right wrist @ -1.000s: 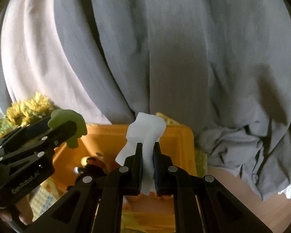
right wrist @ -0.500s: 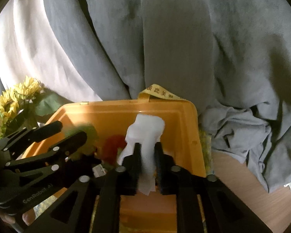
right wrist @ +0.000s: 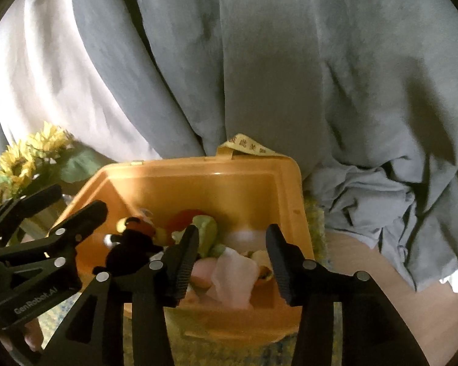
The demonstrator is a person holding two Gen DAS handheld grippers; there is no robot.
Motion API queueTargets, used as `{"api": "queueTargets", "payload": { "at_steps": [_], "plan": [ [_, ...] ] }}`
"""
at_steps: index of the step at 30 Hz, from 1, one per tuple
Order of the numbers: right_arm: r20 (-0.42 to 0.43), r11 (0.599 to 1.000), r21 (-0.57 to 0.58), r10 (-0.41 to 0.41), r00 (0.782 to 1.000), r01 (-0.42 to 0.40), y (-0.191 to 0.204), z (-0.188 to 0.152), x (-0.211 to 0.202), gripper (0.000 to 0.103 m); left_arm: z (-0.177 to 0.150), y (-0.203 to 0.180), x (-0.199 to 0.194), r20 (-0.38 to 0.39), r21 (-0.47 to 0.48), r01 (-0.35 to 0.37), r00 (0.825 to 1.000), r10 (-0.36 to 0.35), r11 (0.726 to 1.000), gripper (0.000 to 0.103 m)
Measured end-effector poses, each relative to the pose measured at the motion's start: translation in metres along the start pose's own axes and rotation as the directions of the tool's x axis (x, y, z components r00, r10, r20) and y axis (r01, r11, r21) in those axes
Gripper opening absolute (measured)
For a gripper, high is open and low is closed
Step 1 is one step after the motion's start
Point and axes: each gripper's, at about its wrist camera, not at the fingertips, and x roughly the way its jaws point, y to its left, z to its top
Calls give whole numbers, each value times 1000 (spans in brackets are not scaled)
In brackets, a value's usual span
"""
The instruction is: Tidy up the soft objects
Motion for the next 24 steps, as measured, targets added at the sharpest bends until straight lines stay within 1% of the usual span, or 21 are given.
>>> {"api": "queueTargets", "payload": {
  "at_steps": [1, 3, 5, 7, 9, 11, 13, 17, 22, 24],
  "plan": [
    [9, 1000, 3, -2, 1000, 2, 1, 0, -6, 56, 0, 2, -8, 8, -3, -6, 1000, 6, 1000, 83],
    [30, 1000, 7, -4, 1000, 4, 3, -2, -22, 60, -2, 5, -26, 27, -9, -30, 999, 30, 1000, 86],
    [48, 1000, 1, -8, 999, 8, 7, -4, -36, 64, -4, 7, -44, 52, -9, -48, 997, 49, 999, 86],
    [66, 1000, 4, -8, 998, 7, 12, -7, -53, 74, -8, 10, -59, 71, -12, -57, 996, 57, 998, 87],
    [88, 1000, 4, 0, 996, 0, 16, -11, -68, 75, -13, 12, -77, 92, -16, -74, 993, 75, 997, 90],
    [97, 1000, 0, 5, 995, -5, 22, -17, -82, 77, -18, 16, -94, 112, -24, -94, 989, 96, 995, 92],
    [109, 1000, 2, 3, 994, -3, 28, -23, -94, 78, -24, 20, -109, 128, -29, -103, 986, 106, 994, 96],
    [133, 1000, 14, -16, 991, 14, 40, -38, -120, 79, -38, 31, -143, 159, -28, -112, 980, 115, 993, 99],
    [160, 998, 26, -59, 985, 56, 58, -60, -155, 79, -54, 45, -173, 174, -24, -85, 981, 88, 996, 102],
    [173, 997, 36, -77, 982, 72, 65, -69, -169, 82, -62, 51, -184, 171, -22, -64, 983, 67, 998, 102]
  ]
}}
